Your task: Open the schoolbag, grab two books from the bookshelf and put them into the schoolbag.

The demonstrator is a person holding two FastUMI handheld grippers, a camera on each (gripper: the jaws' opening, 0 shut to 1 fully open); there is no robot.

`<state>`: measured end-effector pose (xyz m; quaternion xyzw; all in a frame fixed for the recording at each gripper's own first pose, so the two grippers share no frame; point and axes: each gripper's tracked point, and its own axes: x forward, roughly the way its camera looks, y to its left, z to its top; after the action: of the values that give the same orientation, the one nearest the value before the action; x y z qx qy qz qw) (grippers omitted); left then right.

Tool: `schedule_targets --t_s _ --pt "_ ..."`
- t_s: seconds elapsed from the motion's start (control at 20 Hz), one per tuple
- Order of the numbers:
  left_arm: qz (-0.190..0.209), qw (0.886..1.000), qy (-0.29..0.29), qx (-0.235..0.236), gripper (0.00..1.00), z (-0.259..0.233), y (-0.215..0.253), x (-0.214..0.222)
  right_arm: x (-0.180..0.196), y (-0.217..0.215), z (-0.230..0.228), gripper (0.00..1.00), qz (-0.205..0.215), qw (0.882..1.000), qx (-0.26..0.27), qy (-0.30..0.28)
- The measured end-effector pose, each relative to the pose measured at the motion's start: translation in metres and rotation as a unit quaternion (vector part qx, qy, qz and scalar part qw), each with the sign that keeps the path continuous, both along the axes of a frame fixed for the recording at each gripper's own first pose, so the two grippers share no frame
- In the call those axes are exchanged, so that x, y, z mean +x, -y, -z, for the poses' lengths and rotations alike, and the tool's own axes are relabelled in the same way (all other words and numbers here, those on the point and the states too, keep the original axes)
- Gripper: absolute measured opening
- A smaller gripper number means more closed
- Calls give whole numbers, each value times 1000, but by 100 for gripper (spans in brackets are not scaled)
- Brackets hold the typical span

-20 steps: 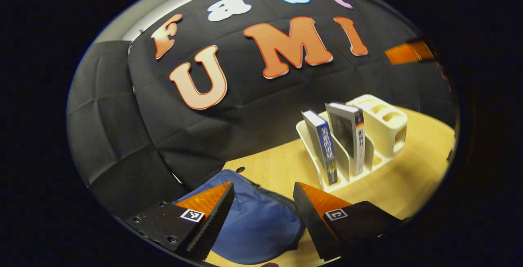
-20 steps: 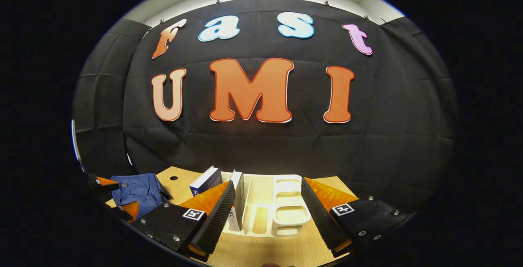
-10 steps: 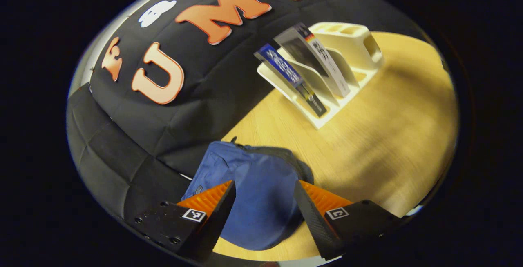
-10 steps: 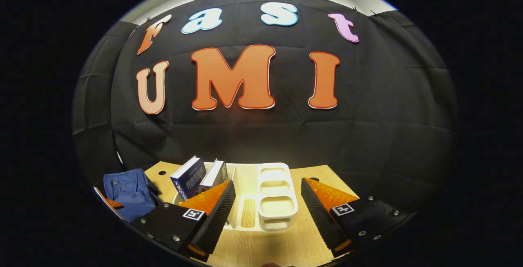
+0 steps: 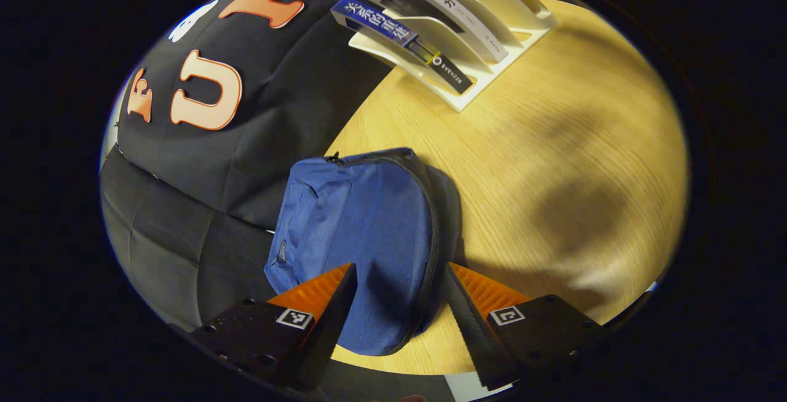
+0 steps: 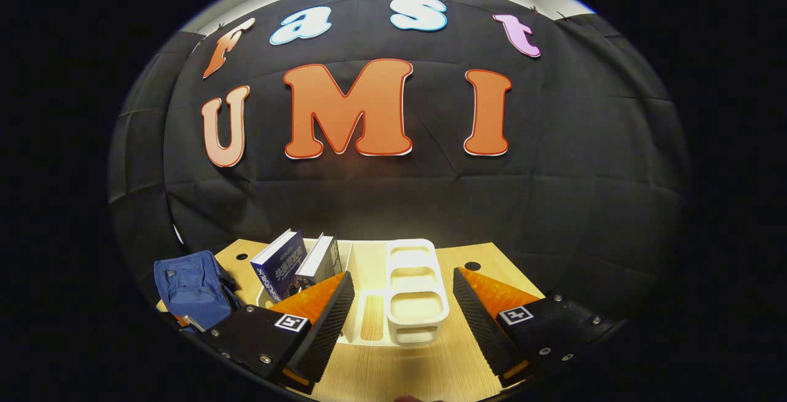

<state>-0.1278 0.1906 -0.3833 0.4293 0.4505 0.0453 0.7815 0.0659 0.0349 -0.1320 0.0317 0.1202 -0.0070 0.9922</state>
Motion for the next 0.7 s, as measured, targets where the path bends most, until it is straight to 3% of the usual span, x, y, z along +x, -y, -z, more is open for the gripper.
schedule_targets --t_s 0.1,0.25,0.3,0.35,0.45,0.7 --pt "1 1000 11 8 84 -5 0 4 0 -2 0 97 -4 1000 2 1" --pt "2 1000 10 -6 48 -6 7 9 2 -5 -1 96 -8 1000 4 1" --pt "0 1000 6 -11 41 -7 9 9 2 -5 -1 96 -9 1000 5 1" --pt "-3 1000 4 -13 41 -10 9 10 2 -5 -2 96 -9 1000 5 2" --pt "-6 1000 10 -23 18 -20 9 16 3 -3 -4 97 -9 1000 1 4" --pt "-31 995 37 -88 15 -54 9 38 6 -6 0 97 -13 1000 -2 -1"
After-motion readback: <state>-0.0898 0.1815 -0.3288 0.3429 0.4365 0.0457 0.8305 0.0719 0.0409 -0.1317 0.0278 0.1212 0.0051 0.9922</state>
